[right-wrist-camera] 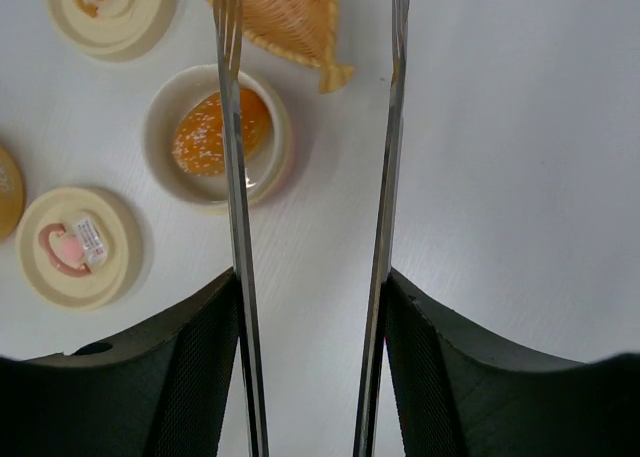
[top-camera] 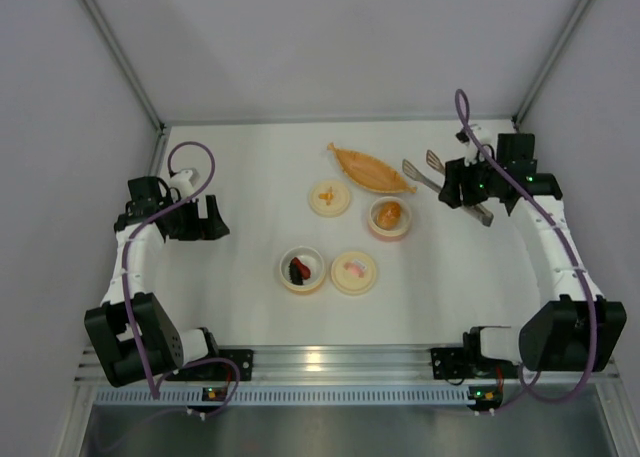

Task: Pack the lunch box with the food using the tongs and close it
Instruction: Place the fake food in the packing box, then place the clamp at the center of the board.

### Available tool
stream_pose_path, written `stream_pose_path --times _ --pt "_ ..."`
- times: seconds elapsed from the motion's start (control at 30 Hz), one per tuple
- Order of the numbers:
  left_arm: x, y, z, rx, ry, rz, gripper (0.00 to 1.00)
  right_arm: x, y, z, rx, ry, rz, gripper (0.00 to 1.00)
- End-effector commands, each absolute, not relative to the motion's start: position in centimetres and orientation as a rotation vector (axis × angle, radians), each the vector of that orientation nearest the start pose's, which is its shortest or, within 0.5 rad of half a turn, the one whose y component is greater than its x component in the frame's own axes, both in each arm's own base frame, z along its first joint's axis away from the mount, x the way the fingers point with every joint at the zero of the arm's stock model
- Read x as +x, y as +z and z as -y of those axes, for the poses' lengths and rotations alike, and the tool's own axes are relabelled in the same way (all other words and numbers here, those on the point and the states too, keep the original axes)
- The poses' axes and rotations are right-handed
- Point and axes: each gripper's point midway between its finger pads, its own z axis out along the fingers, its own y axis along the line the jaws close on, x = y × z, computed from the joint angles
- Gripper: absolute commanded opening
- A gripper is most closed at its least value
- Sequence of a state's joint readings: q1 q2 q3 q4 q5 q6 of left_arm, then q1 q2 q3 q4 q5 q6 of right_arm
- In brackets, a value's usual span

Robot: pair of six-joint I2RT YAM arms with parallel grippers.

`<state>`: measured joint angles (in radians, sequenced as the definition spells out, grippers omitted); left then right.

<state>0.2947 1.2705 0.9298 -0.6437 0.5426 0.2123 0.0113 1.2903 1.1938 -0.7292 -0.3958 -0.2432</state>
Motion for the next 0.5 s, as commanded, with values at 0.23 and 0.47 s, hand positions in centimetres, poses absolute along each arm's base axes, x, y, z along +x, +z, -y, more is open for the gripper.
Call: stream_pose_path --times 0.23,0.47 --pt "31.3 14.5 -0.6 0.146 -0.469 -2.348 0.98 35.5 19.5 5.3 -0.116 0.264 -2.338 0.53" --pt "31.6 14.0 -0.2 0.131 -0.51 -2.355 0.98 38.2 15.9 10.1 -0.09 0.169 -2.408 0.52"
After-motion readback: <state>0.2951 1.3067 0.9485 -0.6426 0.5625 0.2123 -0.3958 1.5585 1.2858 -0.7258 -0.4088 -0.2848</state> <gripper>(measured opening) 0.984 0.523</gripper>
